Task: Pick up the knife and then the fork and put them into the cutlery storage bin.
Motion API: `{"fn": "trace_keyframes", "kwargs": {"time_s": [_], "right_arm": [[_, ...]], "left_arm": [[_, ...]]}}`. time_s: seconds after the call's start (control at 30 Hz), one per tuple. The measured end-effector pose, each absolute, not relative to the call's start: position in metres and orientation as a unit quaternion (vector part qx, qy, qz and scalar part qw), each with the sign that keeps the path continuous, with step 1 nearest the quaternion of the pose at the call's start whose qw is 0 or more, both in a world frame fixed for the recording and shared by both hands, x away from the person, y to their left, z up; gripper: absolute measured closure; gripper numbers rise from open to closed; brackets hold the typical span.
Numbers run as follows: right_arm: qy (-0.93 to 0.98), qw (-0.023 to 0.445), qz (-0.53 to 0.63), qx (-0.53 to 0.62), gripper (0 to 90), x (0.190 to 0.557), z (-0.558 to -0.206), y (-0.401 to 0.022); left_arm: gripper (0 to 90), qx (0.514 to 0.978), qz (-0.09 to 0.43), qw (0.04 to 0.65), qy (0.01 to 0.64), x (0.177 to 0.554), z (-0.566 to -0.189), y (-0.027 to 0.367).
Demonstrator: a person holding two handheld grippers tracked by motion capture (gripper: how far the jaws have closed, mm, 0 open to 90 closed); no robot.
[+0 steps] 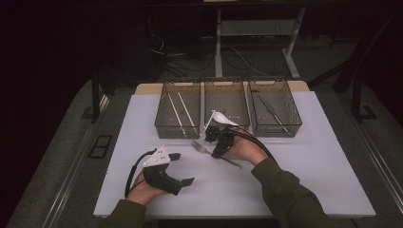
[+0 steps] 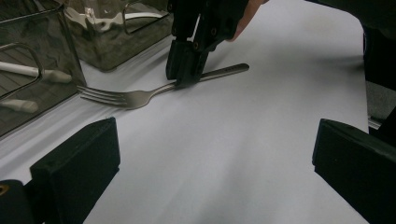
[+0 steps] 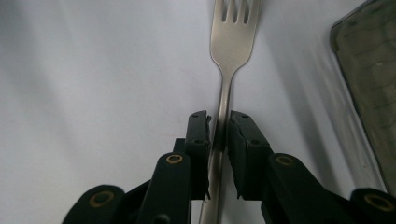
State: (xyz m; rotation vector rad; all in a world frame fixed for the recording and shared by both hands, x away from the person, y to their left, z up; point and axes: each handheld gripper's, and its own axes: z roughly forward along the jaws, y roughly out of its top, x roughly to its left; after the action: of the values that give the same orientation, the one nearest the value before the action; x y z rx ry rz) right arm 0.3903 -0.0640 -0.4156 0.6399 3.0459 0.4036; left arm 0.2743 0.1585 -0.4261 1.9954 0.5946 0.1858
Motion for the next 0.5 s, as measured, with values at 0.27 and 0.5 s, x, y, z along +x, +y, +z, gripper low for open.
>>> {"fn": "trace_keyframes", "kwargs": {"time_s": [0.27, 0.5], "right_arm": [[0.979, 0.020, 0.089, 0.182, 81.9, 0.3906, -0.4180, -0.0531], [0.978, 0.018, 0.090, 0.186, 84.8, 0.3923, -0.4176, -0.0539]], "left_arm": [[0.0, 0.826, 0.076, 0.501, 0.247, 0.2741, -0.4261, 0.1582], [0.0, 0.825, 0.075, 0.502, 0.248, 0.2743, -0.4262, 0.1584]]}}
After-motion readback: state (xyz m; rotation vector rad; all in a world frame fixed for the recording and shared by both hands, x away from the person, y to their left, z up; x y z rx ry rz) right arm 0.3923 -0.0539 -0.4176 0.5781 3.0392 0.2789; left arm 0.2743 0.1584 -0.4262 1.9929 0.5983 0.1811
